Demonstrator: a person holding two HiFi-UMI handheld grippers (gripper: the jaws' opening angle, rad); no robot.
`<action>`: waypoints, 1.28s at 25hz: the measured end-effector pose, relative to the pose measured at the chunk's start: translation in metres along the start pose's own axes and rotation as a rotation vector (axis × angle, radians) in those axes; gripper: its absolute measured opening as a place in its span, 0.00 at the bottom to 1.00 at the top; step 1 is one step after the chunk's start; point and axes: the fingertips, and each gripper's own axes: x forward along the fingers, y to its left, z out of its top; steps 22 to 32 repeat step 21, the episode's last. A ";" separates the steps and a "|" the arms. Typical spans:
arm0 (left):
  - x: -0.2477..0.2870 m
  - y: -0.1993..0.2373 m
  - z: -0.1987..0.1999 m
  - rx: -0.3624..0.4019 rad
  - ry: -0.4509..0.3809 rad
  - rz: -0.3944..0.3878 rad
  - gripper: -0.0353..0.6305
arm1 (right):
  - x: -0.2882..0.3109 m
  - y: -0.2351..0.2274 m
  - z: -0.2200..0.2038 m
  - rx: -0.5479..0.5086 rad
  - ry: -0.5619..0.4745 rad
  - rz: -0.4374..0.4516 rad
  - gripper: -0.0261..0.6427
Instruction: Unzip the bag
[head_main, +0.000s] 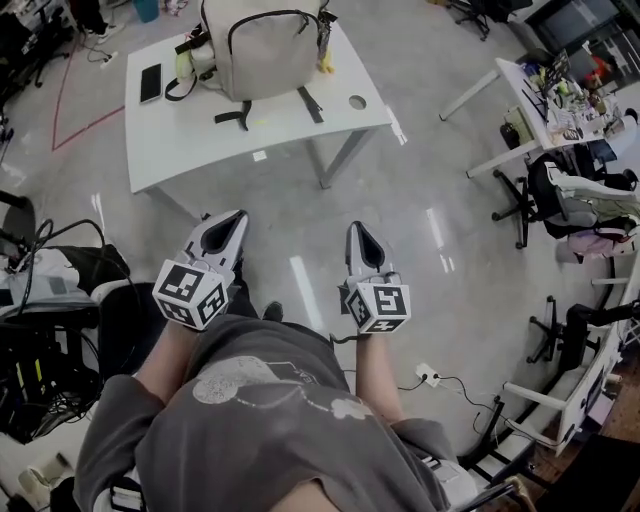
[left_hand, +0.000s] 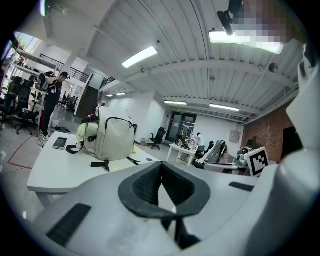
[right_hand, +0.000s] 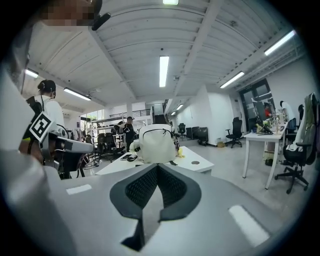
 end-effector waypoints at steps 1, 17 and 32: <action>-0.002 -0.006 0.001 0.006 -0.005 -0.004 0.06 | -0.006 0.001 0.001 -0.002 -0.003 0.002 0.04; -0.031 -0.032 0.004 0.024 -0.054 -0.009 0.06 | -0.037 0.028 -0.001 -0.025 -0.004 0.045 0.04; -0.035 -0.030 0.000 0.016 -0.050 -0.004 0.06 | -0.034 0.034 -0.006 -0.029 0.009 0.060 0.04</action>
